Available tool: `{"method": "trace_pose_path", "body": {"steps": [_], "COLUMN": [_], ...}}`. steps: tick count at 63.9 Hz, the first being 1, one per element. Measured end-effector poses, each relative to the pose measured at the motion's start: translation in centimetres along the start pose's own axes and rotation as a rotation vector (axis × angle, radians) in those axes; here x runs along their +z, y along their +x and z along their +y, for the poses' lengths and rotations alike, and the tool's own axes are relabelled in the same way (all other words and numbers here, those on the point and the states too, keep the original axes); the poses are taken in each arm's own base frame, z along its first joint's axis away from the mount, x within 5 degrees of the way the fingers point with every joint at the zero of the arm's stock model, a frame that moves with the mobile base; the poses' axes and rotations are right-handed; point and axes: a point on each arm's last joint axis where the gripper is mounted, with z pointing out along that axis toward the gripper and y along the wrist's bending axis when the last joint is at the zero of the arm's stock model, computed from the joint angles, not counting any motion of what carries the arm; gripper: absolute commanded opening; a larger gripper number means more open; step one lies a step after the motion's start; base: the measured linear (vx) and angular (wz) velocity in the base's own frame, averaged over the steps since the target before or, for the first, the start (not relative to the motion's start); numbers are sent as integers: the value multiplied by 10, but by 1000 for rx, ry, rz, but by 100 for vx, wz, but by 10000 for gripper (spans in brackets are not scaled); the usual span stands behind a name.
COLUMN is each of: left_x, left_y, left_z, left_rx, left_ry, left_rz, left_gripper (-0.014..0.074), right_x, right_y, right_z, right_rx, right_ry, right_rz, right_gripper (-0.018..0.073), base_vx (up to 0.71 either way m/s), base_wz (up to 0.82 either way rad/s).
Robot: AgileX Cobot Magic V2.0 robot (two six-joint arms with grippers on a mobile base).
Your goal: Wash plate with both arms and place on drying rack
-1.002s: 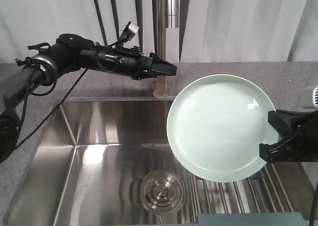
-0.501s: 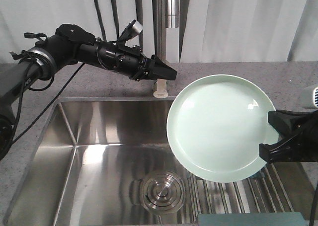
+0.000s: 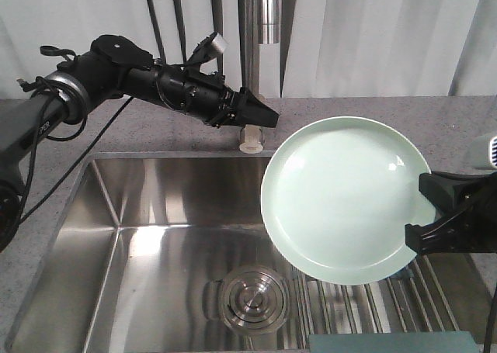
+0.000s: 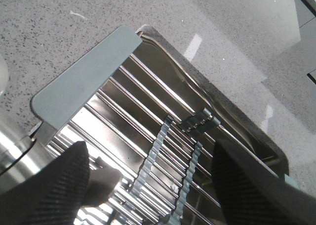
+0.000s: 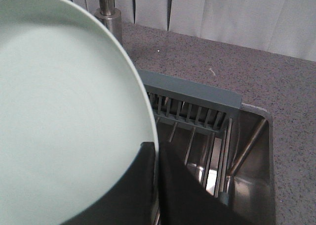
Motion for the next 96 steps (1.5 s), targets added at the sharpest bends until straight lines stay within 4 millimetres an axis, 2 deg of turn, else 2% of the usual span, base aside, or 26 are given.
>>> {"method": "trace_pose_path", "body": {"steps": [18,26,33,43,54,65,74,86,96], "left_x": [-1,-11,-32,-75,-111,-137,-166,-198,-209], "left_y": [-1,-6,-17,-30,-32,-5,33,78,89], "left_z": [-2,-4,-4,-7,-9,-6,-8,-26,-47], "left_rx": [29,83,101,93,61,9,-29,-60,-29], "left_ry": [1,-2,-11,-57,-118,-153,-192,-226,-245], "left_rz": [3,13,-36,-111,-145,-120,-104,-137,-151], "left_gripper": [505,505,505,505,505,505,505,505,505], "right_x": [0,0,0,0,0,0,0,0,0], "right_y": [0,0,0,0,0,0,0,0,0], "right_z": [0,0,0,0,0,0,0,0,0], "right_rx": [0,0,0,0,0,0,0,0,0], "right_ry": [0,0,0,0,0,0,0,0,0], "right_rz": [0,0,0,0,0,0,0,0,0], "right_gripper": [-9,-9,-9,-9,-9,-9,-9,-9,-9], "base_vx": [0,0,0,0,0,0,0,0,0], "base_wz": [0,0,0,0,0,0,0,0,0]}}
